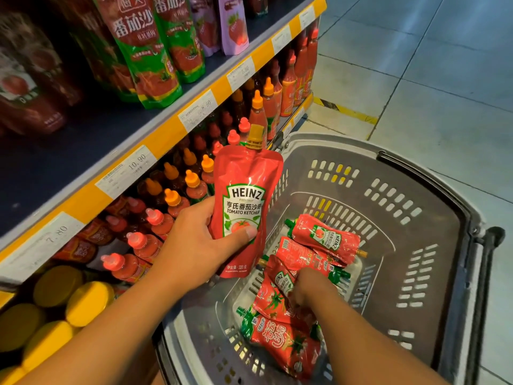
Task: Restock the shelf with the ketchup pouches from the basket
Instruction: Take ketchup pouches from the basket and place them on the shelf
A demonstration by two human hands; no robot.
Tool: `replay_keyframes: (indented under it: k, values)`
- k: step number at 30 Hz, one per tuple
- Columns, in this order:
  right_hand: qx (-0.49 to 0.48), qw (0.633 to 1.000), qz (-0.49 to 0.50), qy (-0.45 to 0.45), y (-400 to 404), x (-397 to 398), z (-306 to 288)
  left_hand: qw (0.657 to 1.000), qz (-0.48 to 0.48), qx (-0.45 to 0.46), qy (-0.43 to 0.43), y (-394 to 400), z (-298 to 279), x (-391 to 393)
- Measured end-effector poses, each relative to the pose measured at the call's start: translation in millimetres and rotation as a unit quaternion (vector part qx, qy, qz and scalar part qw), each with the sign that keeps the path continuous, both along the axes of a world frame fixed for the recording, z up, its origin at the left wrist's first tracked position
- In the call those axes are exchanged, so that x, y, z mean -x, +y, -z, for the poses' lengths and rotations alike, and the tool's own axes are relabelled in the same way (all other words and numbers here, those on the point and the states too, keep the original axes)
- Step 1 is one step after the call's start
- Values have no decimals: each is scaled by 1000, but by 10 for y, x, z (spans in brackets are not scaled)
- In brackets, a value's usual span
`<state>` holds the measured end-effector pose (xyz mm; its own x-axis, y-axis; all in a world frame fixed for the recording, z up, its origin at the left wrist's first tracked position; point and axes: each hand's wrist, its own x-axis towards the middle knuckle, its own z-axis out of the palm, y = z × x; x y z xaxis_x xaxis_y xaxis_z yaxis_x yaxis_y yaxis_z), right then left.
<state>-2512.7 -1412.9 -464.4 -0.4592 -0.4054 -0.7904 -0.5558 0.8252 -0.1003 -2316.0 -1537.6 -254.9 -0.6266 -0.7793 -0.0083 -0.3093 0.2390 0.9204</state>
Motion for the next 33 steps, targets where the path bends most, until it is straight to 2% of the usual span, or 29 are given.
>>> replay_keyframes:
  k: [6,10,11,16,19,25,29,33]
  values:
    - [68,989,86,-97,-104,211,-366,1000,6,11,-5,68,-2,34]
    - [161,941,250,-163,-165,473,-799,1000,12,21,-11,73,-2,27]
    - [172,932,266,-178,-149,529,-947,1000,12,20,-11,75,-6,28]
    - [169,955,134,-201,-45,884,-1700,1000,18,13,-4,71,-29,32]
    - [206,952,85,-210,4,1036,-2164,1000,4,-16,22,31,-10,32]
    - [355,885,85,-290,-55,1009,-2894,992,-47,-75,90,14,-44,36]
    - [438,828,99,-335,-287,674,-3000,984,-86,-113,108,-18,-82,72]
    - [464,799,96,-371,-518,362,-2977,960,-161,-173,150,-141,-242,2]
